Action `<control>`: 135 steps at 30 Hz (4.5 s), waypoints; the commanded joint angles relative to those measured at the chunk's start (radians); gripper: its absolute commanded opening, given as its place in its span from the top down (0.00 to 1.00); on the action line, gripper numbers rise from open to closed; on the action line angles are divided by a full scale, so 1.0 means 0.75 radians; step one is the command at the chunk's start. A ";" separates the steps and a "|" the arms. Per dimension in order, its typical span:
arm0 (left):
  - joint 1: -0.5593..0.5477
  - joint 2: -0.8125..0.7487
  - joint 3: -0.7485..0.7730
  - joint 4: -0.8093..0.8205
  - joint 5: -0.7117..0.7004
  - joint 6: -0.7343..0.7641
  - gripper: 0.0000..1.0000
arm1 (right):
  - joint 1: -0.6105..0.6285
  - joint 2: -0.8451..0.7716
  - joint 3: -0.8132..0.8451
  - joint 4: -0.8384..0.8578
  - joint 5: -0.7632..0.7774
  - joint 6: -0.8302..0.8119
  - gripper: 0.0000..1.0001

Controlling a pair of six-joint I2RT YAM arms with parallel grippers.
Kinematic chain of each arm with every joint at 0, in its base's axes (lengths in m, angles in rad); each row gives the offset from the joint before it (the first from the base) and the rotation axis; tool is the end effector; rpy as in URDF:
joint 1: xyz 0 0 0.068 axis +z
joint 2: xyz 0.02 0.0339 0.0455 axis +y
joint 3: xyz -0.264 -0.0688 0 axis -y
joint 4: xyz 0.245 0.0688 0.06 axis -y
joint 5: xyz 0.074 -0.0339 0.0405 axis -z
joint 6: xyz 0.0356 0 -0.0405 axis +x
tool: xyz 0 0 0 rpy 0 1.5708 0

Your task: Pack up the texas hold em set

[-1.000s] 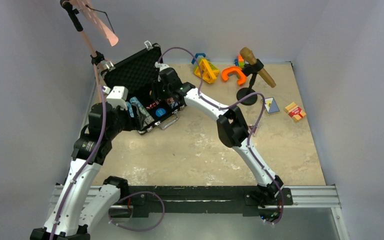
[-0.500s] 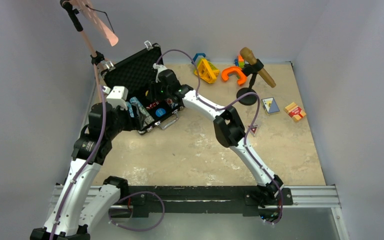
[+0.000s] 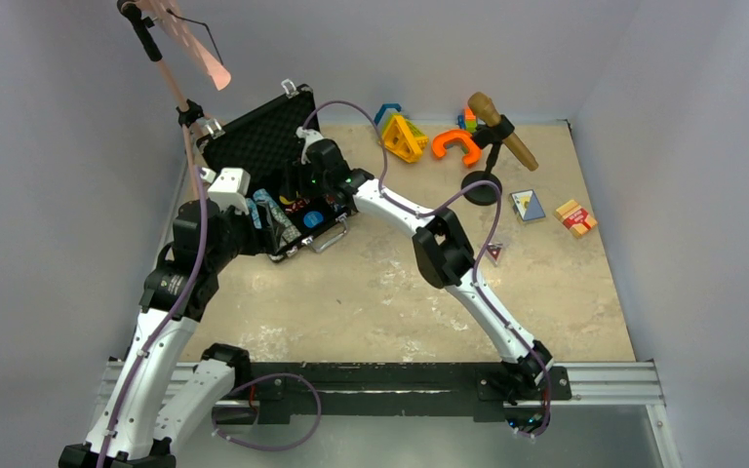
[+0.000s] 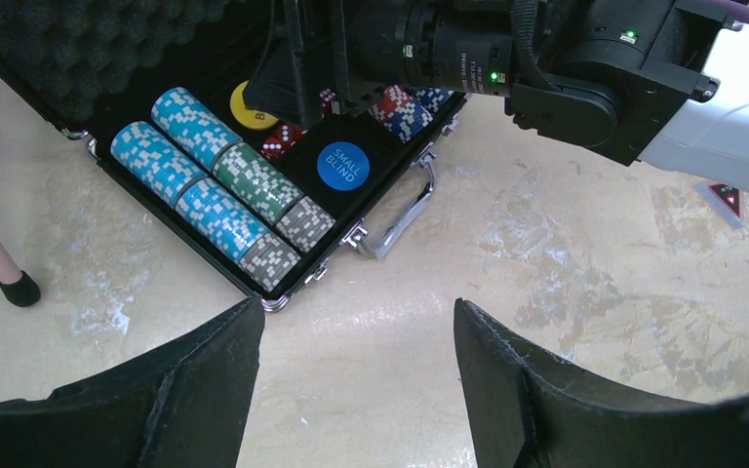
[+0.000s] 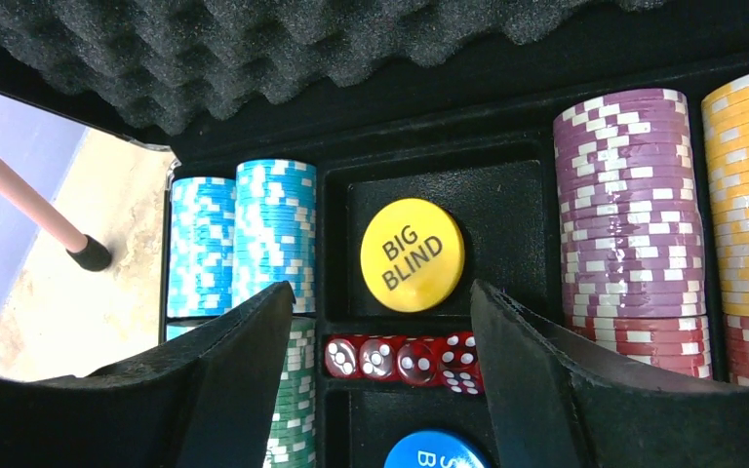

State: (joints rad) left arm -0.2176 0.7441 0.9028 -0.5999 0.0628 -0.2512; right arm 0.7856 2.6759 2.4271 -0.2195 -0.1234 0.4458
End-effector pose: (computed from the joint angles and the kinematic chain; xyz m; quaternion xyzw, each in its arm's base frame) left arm 0.1531 -0.0361 0.3435 0.0026 0.8444 -0.1500 0.5142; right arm 0.4251 0.4315 0.1805 -0.1756 0.8325 0.3448 0.3964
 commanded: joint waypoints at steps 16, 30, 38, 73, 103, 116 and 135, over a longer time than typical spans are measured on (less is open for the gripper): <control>-0.006 -0.026 -0.003 0.052 -0.026 -0.009 0.25 | 0.000 -0.518 -0.430 0.118 -0.013 -0.131 0.29; -0.005 -0.041 -0.007 0.055 -0.016 -0.013 0.25 | -0.455 -1.554 -1.607 -0.127 0.152 -0.214 0.21; -0.005 -0.045 -0.007 0.055 -0.015 -0.013 0.25 | -0.931 -1.738 -1.875 -0.184 0.321 -0.321 0.09; -0.006 -0.053 -0.015 0.059 0.008 -0.013 0.25 | -1.270 -1.075 -1.577 -0.062 0.253 -0.983 0.09; -0.004 -0.046 -0.018 0.060 -0.043 0.004 0.25 | -1.267 -0.906 -1.362 -0.404 0.195 -1.093 0.61; -0.005 -0.052 -0.019 0.063 -0.005 -0.007 0.25 | -1.188 -1.252 -1.674 -0.313 0.182 -0.829 0.88; -0.038 0.187 -0.041 0.241 0.692 -0.124 0.31 | -0.503 -2.031 -2.057 -0.203 0.049 -0.656 0.98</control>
State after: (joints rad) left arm -0.2253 0.8402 0.8848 -0.5381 0.3523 -0.2916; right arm 0.2935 1.2530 0.9298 -0.4923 0.0223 -0.0528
